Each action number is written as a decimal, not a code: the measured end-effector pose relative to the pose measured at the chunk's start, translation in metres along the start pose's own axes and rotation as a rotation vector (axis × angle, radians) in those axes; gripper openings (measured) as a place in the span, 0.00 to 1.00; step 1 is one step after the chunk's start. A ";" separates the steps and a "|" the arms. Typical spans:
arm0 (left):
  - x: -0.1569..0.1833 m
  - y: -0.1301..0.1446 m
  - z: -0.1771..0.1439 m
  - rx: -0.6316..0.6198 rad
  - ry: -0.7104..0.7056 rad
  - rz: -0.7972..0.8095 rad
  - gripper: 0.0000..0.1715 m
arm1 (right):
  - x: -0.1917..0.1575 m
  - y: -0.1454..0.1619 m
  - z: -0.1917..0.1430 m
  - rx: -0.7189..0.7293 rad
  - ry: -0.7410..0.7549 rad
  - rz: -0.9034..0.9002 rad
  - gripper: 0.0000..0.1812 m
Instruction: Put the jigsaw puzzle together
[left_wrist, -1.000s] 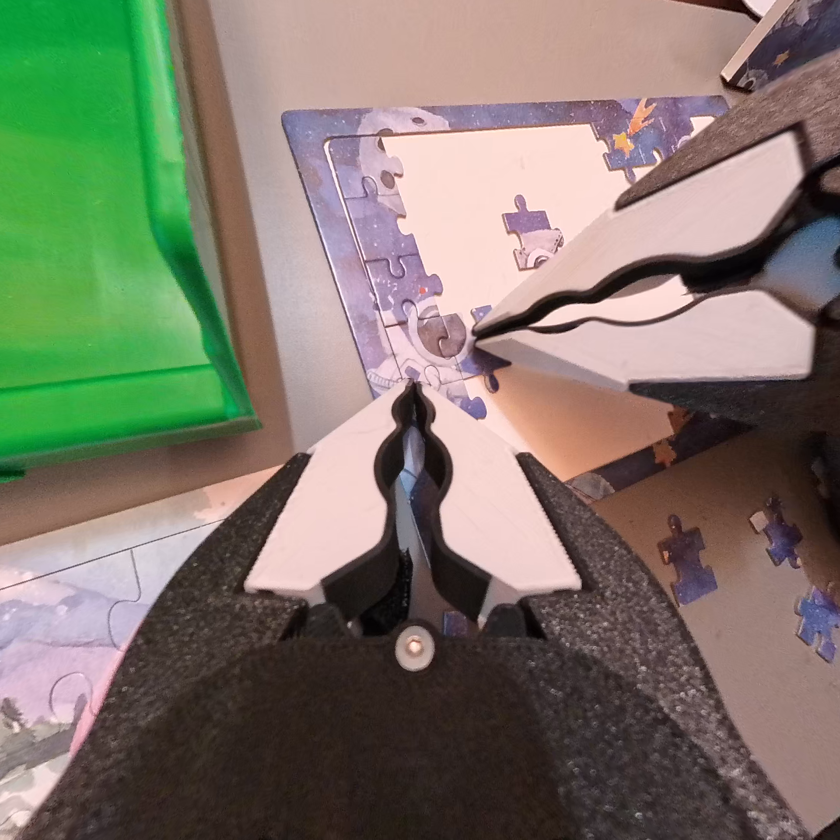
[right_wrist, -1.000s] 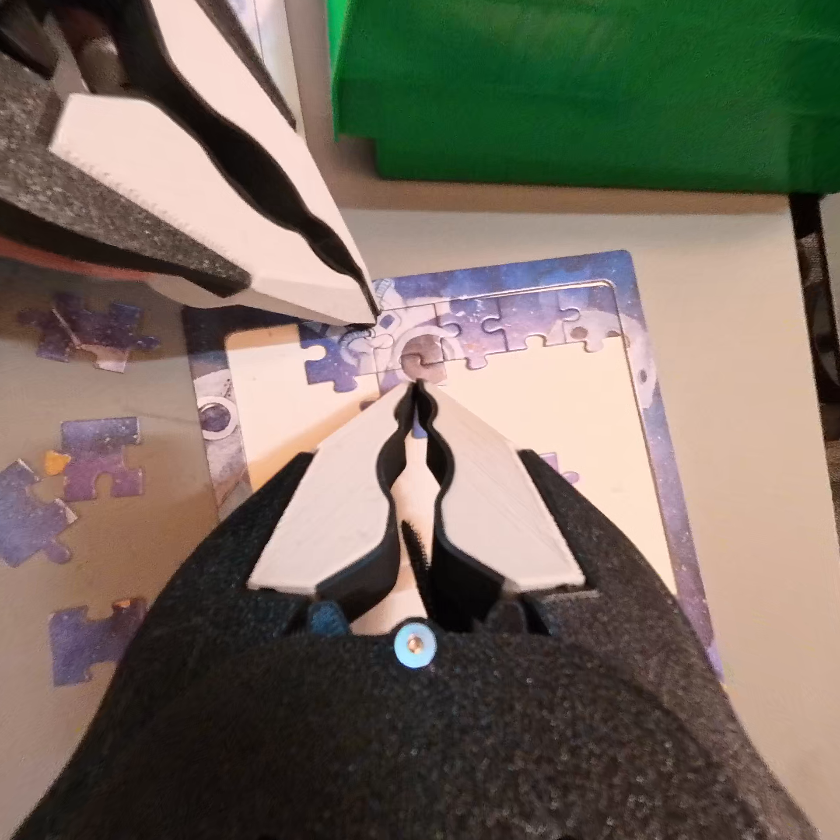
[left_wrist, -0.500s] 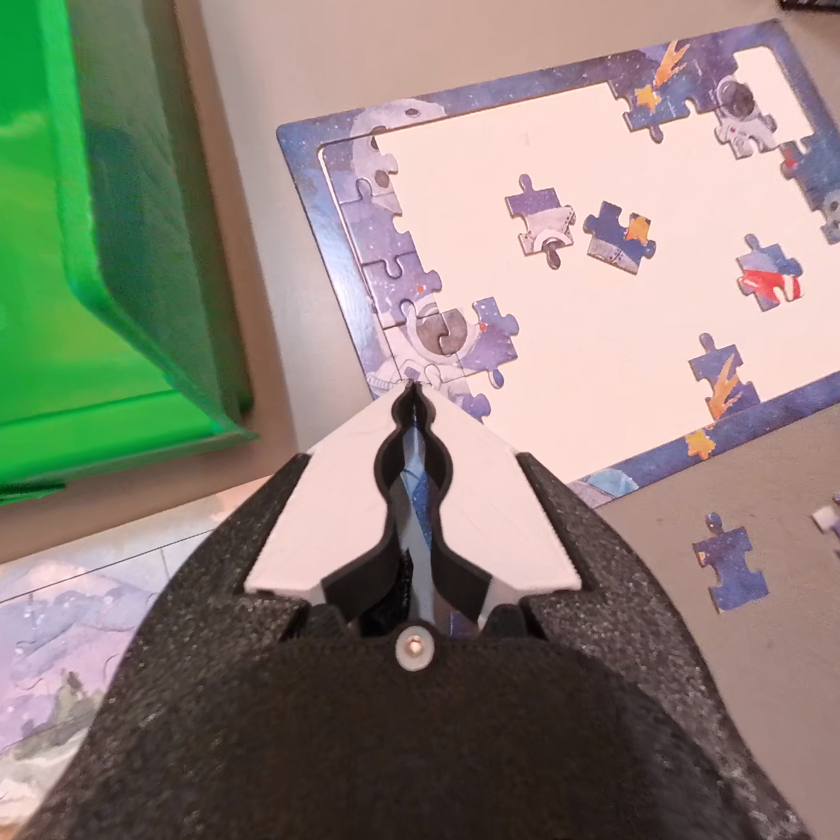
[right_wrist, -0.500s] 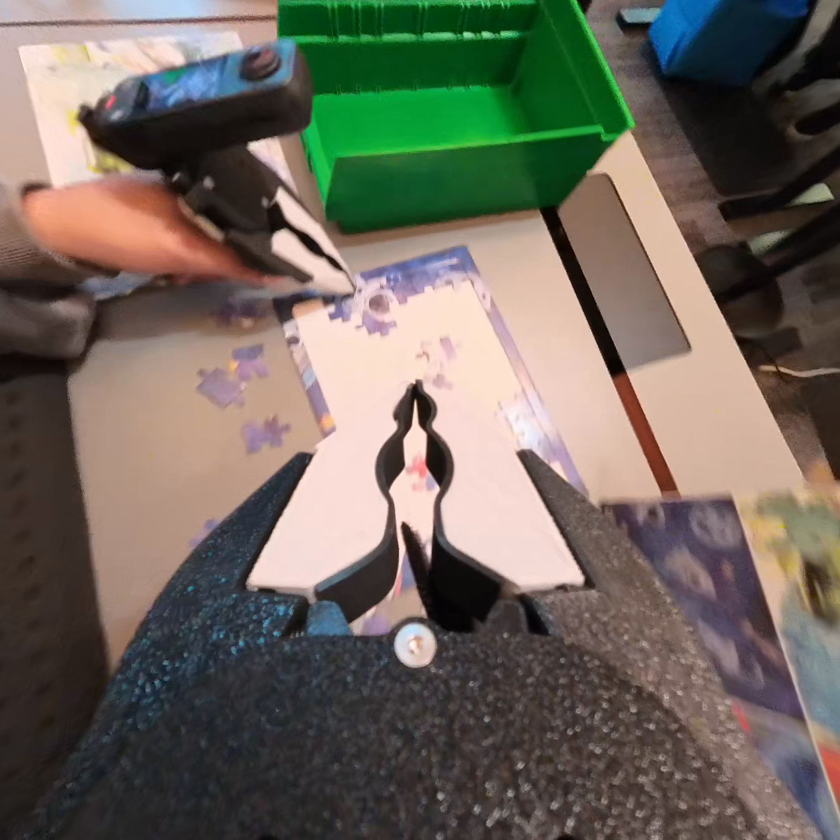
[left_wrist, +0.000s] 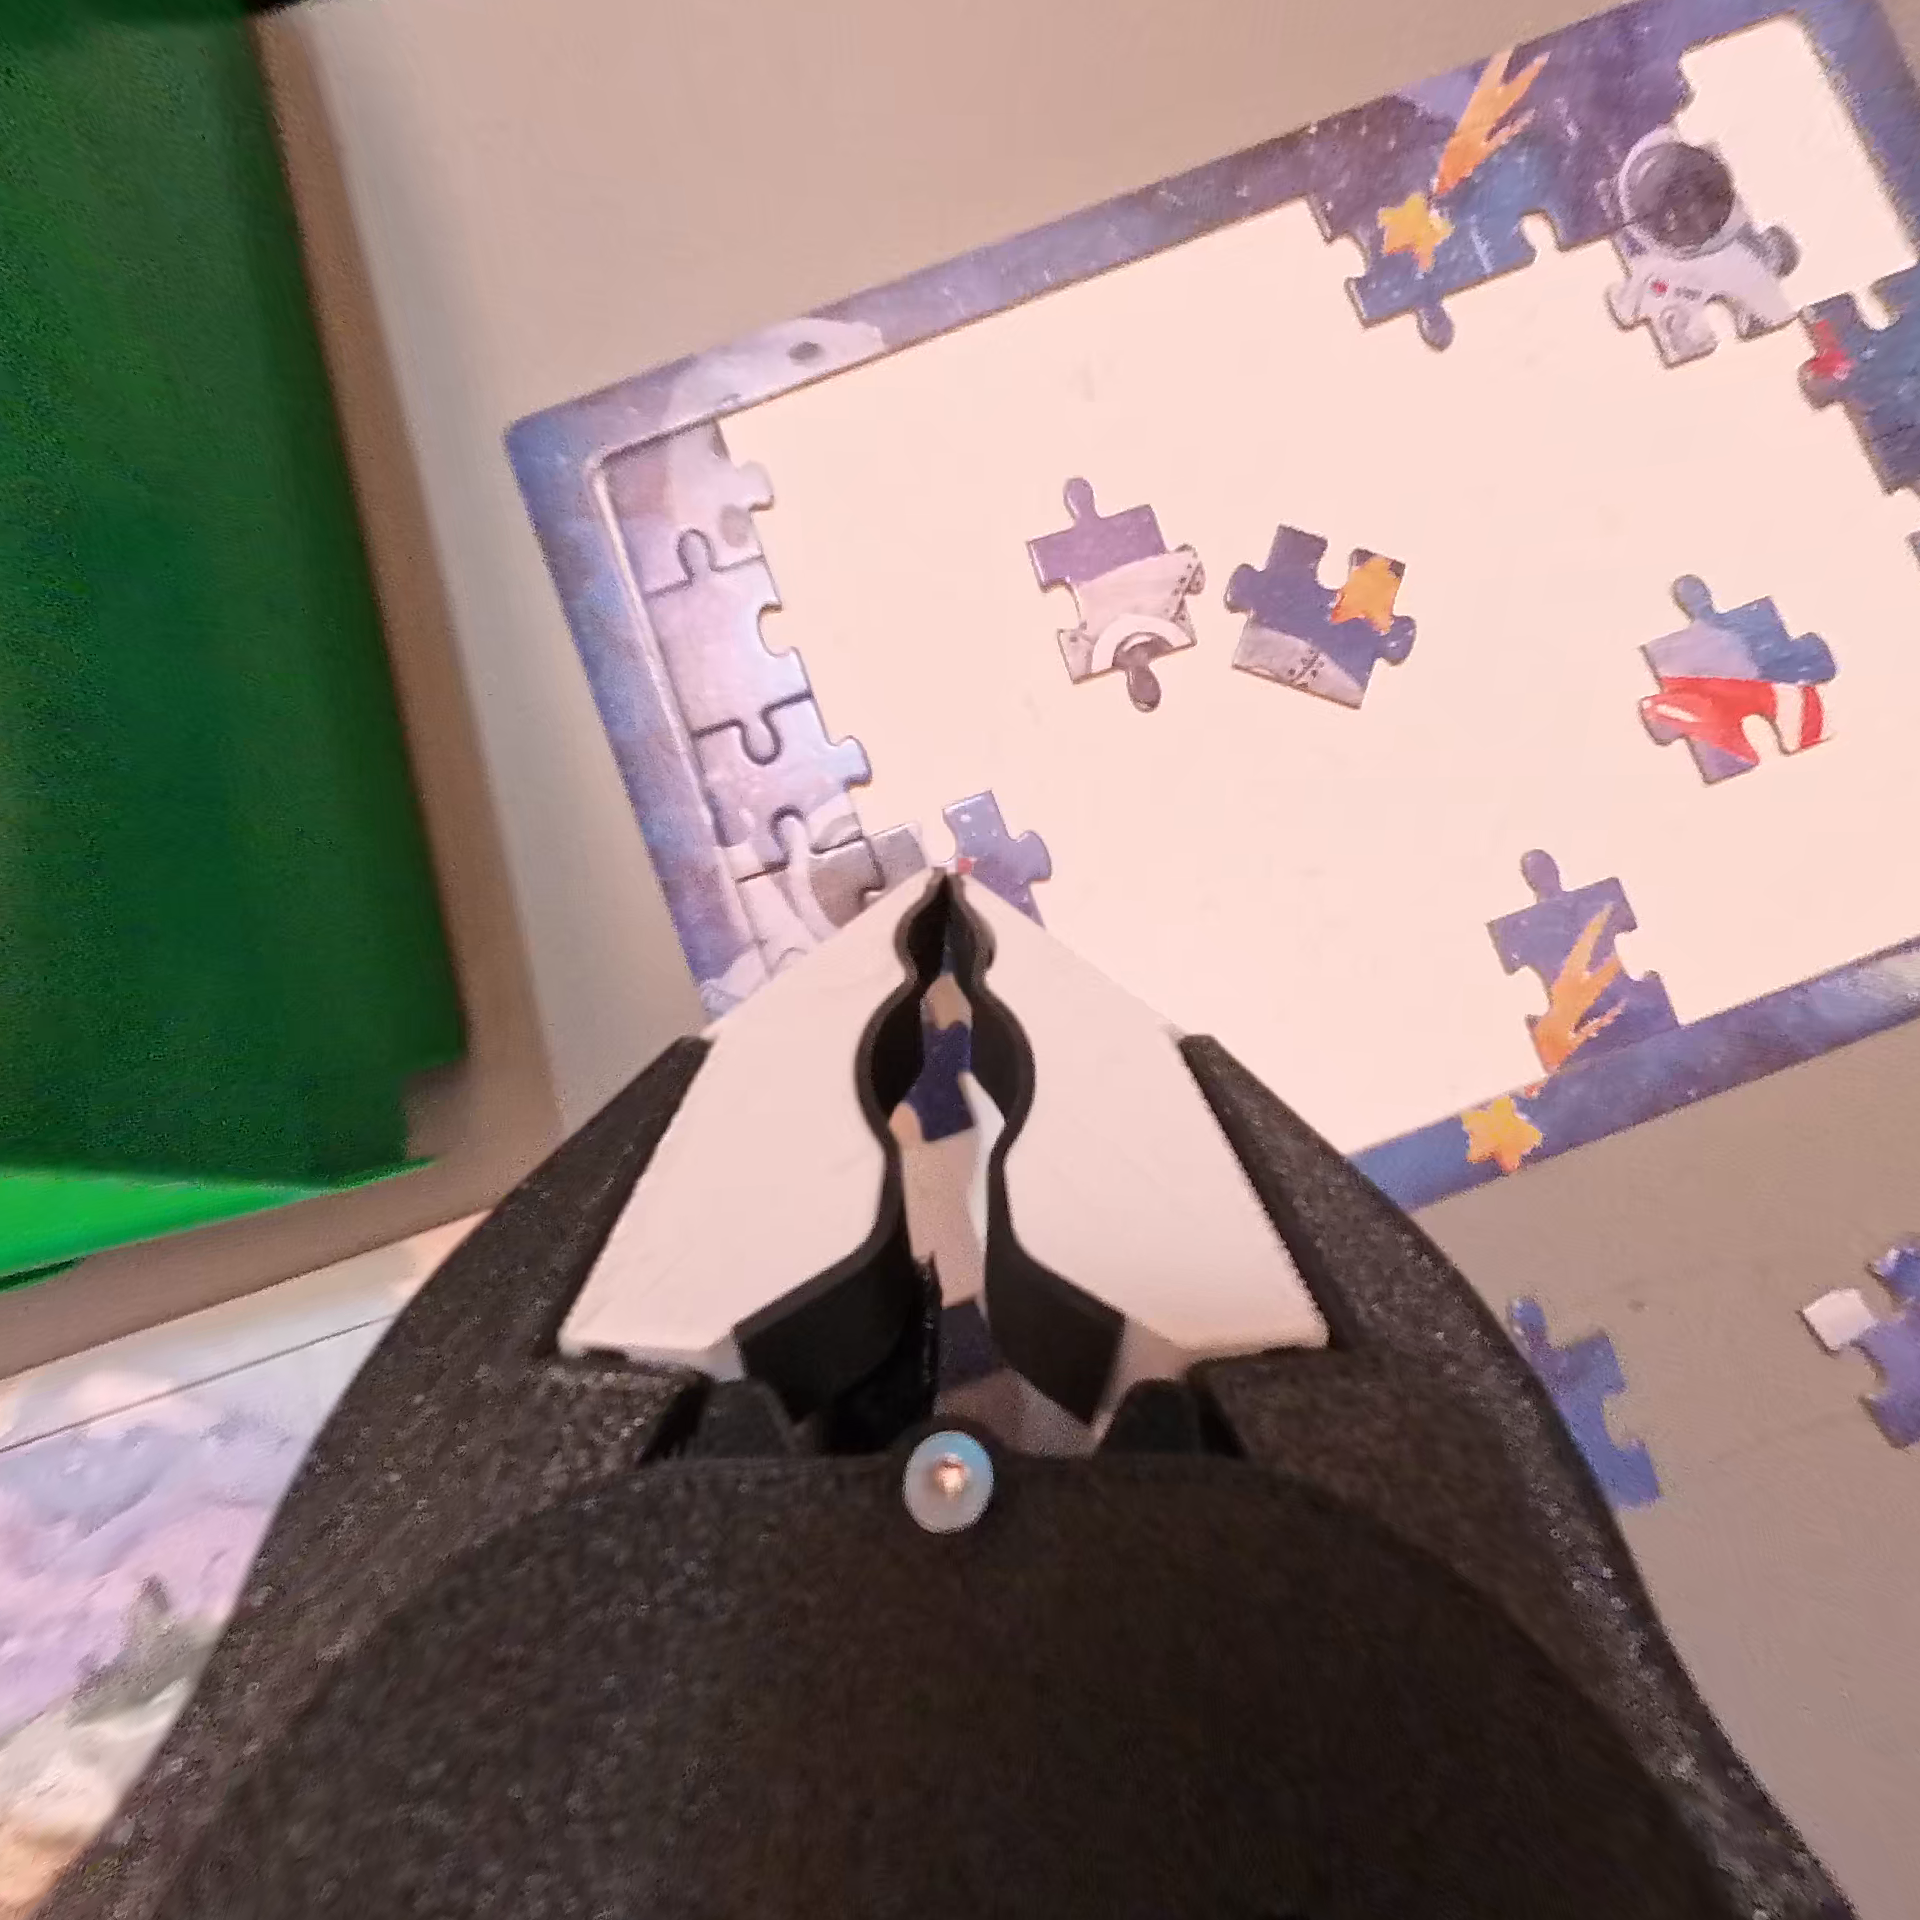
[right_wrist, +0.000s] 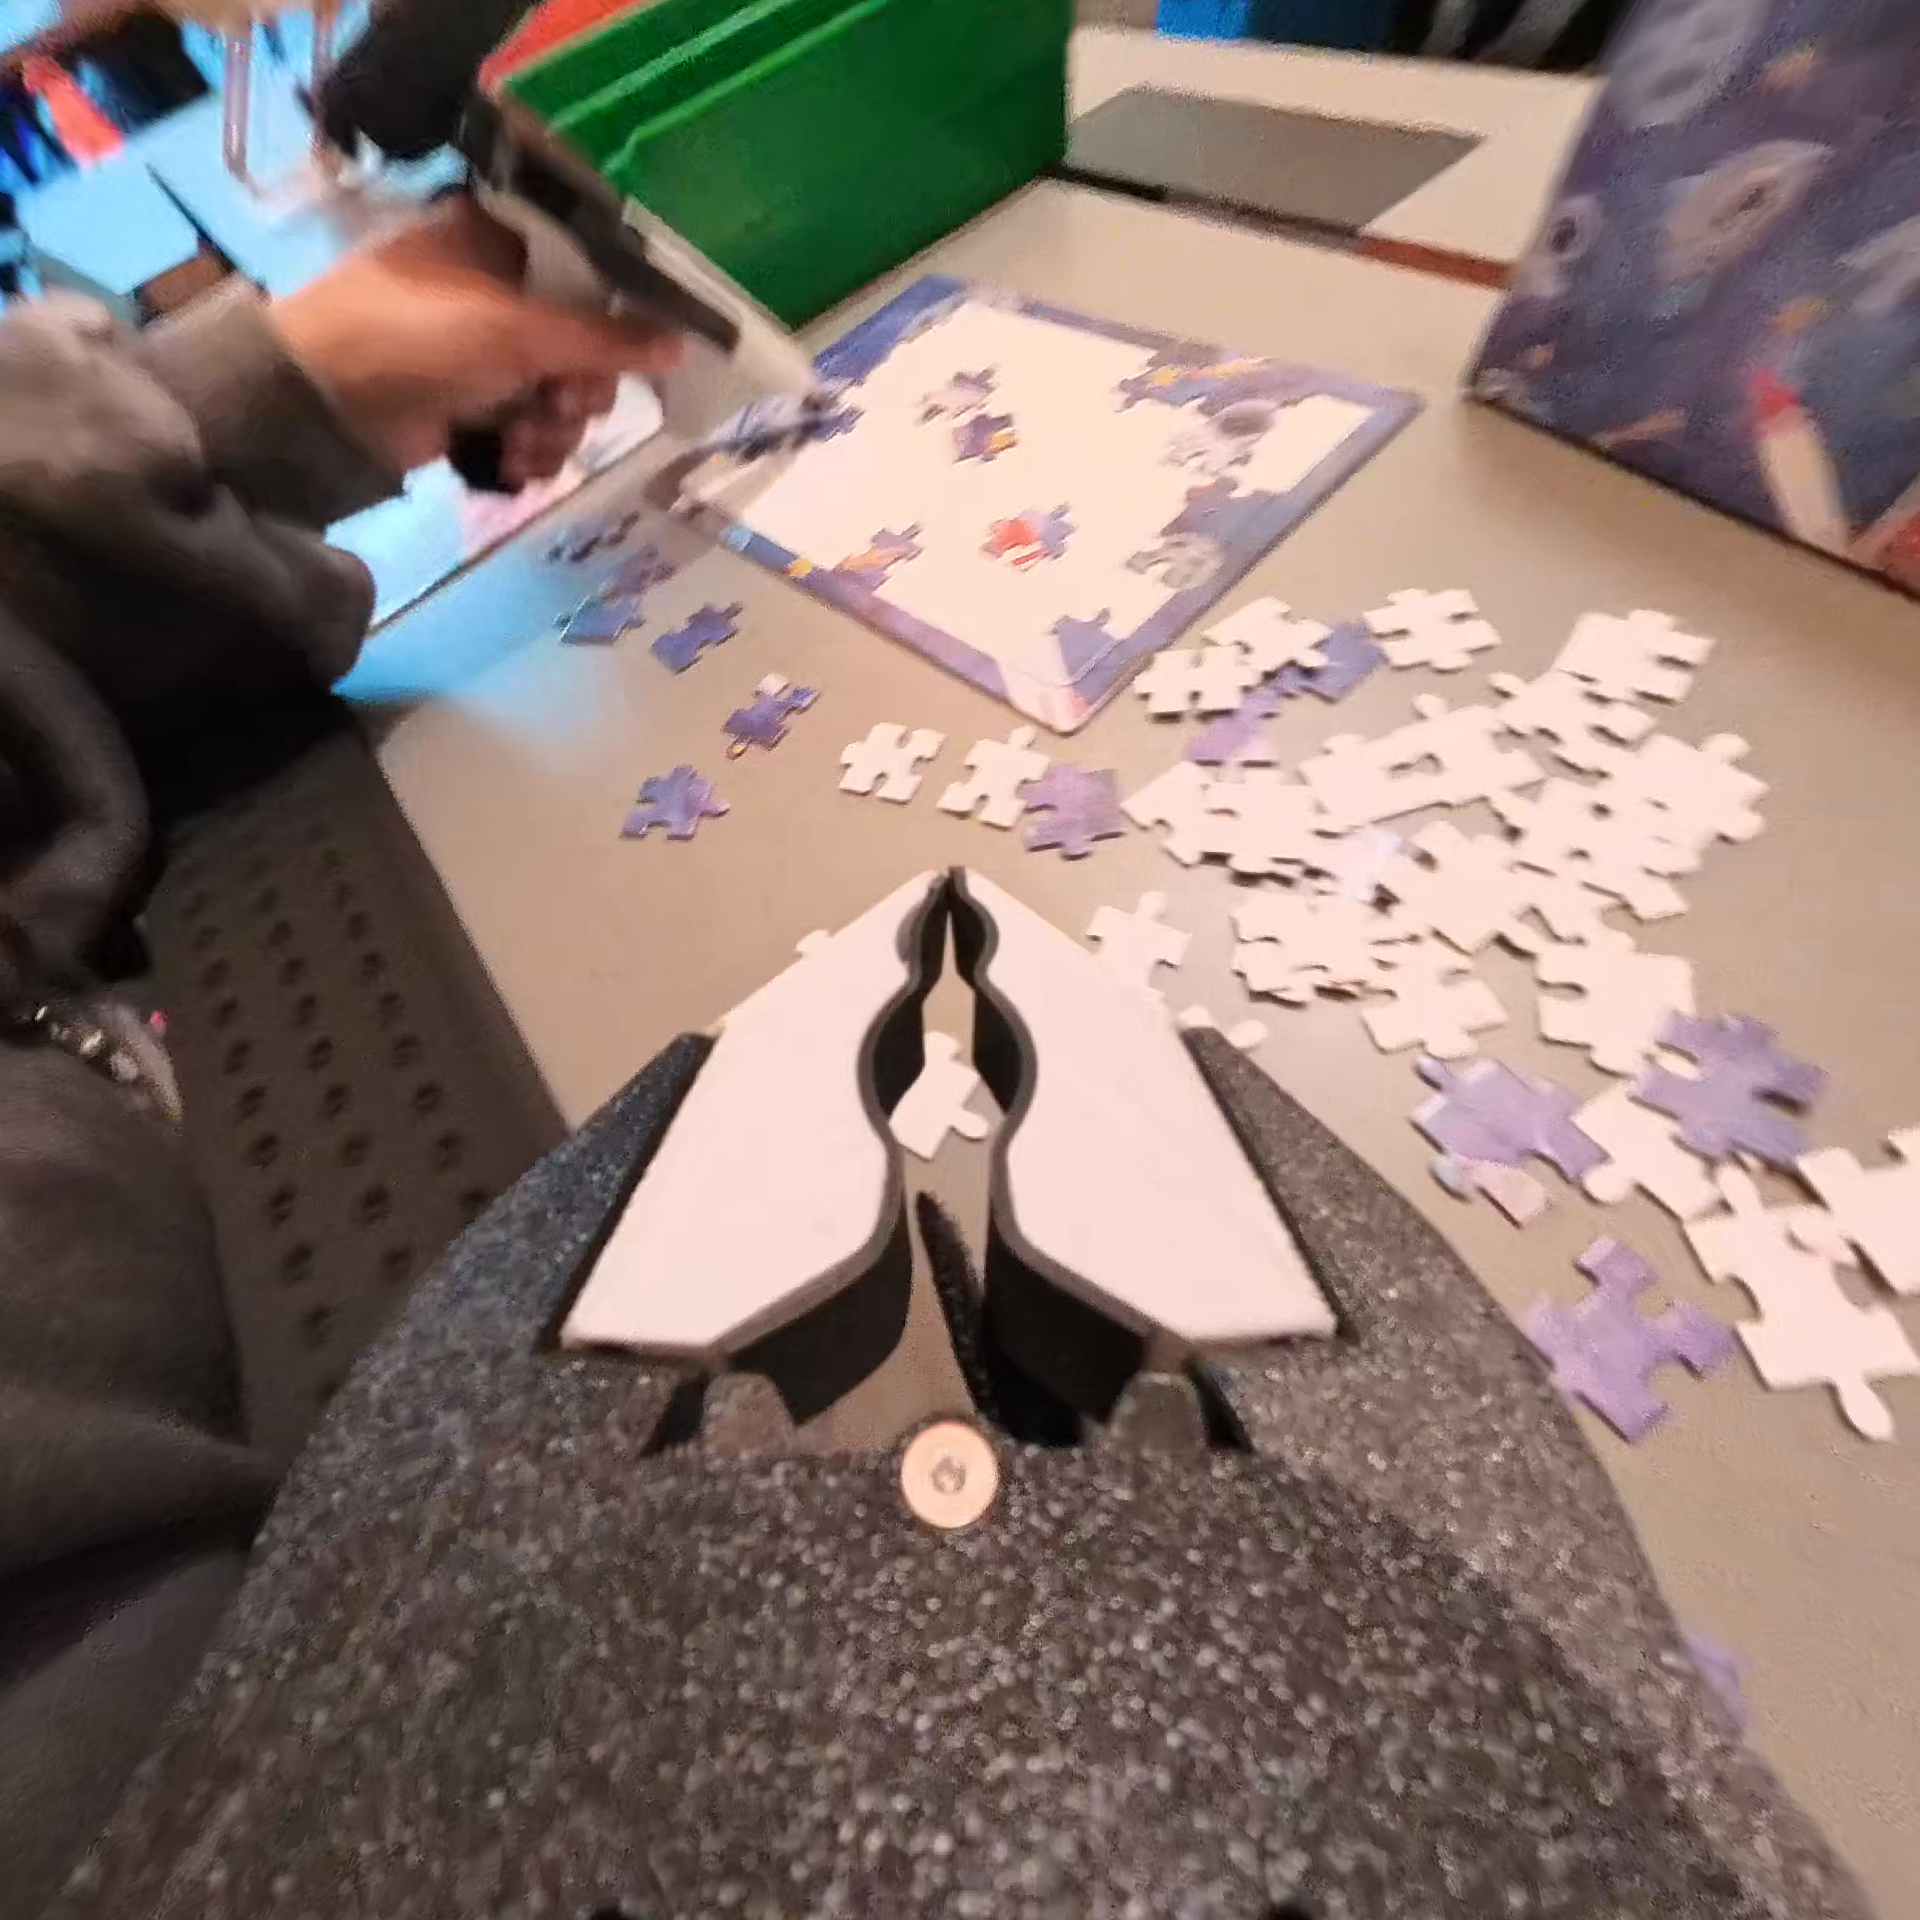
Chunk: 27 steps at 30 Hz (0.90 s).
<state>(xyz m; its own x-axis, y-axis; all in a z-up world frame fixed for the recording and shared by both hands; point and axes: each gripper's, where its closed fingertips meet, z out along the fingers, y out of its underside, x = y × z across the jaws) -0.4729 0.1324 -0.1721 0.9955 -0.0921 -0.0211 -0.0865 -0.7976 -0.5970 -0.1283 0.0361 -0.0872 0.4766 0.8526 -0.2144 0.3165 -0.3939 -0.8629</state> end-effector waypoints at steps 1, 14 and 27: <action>-0.002 -0.001 0.004 0.020 -0.016 0.004 0.00 | 0.011 0.000 -0.004 0.033 0.021 0.027 0.00; 0.031 -0.038 -0.081 0.352 -0.252 0.379 0.02 | 0.106 0.003 -0.034 0.199 0.367 0.074 0.08; 0.108 0.090 -0.168 0.321 0.257 -0.028 0.10 | 0.095 0.088 -0.153 -0.176 0.546 0.057 0.13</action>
<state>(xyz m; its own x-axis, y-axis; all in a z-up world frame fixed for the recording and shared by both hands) -0.3797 -0.0493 -0.0930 0.9517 -0.2519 0.1754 -0.0032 -0.5795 -0.8150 0.0705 0.0295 -0.1131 0.8364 0.5459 0.0490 0.3872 -0.5253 -0.7577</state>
